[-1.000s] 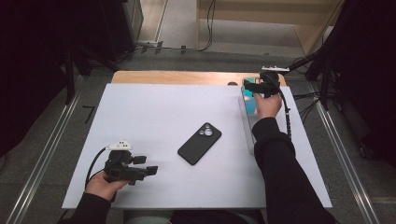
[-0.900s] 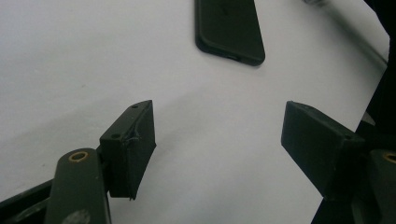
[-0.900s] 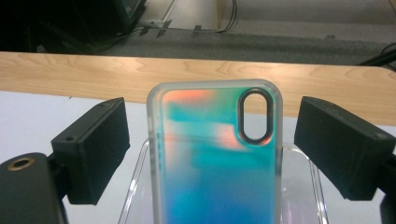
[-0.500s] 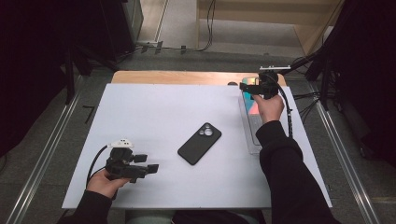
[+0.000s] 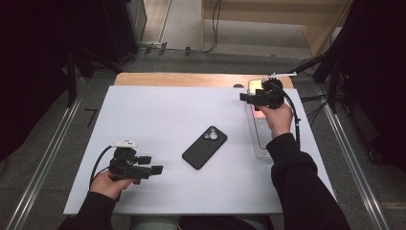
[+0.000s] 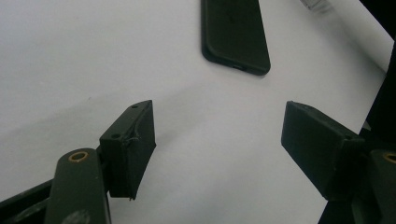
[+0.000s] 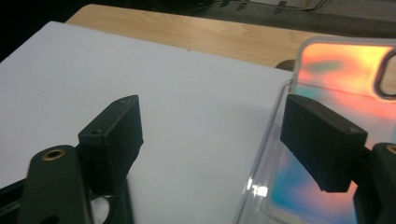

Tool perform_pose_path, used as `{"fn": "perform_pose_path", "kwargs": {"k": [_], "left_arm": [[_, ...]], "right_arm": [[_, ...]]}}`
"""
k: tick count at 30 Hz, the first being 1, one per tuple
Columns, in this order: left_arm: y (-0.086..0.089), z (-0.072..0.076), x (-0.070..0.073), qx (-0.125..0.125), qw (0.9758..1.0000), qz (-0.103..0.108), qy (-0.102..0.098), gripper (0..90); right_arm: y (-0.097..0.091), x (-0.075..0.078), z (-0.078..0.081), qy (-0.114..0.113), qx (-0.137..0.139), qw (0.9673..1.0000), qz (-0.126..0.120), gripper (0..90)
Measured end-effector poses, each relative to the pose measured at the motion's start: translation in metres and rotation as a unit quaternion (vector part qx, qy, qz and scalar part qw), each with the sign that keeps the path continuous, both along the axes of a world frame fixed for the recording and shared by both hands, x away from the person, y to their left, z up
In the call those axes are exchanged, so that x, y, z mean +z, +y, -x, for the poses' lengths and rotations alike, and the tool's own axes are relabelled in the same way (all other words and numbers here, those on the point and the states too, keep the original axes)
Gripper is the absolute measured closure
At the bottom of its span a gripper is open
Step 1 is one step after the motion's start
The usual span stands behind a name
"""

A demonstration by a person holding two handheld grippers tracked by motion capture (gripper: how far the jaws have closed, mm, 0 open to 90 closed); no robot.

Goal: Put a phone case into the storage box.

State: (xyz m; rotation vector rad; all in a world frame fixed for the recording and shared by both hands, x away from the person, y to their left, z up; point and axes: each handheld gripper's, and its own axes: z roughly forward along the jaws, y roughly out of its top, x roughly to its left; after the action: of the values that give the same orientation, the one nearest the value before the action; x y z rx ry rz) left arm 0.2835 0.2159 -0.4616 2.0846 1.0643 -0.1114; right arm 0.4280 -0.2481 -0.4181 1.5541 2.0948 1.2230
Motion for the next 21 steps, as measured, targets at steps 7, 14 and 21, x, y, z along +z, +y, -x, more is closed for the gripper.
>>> {"fn": "perform_pose_path", "kwargs": {"k": [7, 14, 21], "left_arm": [[-0.003, -0.006, 0.0, -0.007, 1.0, -0.001, 0.004, 26.2], [-0.006, -0.011, 0.0, -0.02, 0.9998, -0.003, 0.002, 26.2], [-0.01, -0.017, 0.0, -0.029, 0.9996, 0.001, 0.003, 26.2]], "right_arm": [[0.009, 0.001, 0.016, 0.009, 0.046, 0.9987, -0.019, 25.3], [0.015, 0.003, 0.038, 0.006, 0.076, 0.997, -0.018, 30.4], [0.016, 0.003, 0.058, 0.014, 0.102, 0.9943, -0.027, 30.4]]}}
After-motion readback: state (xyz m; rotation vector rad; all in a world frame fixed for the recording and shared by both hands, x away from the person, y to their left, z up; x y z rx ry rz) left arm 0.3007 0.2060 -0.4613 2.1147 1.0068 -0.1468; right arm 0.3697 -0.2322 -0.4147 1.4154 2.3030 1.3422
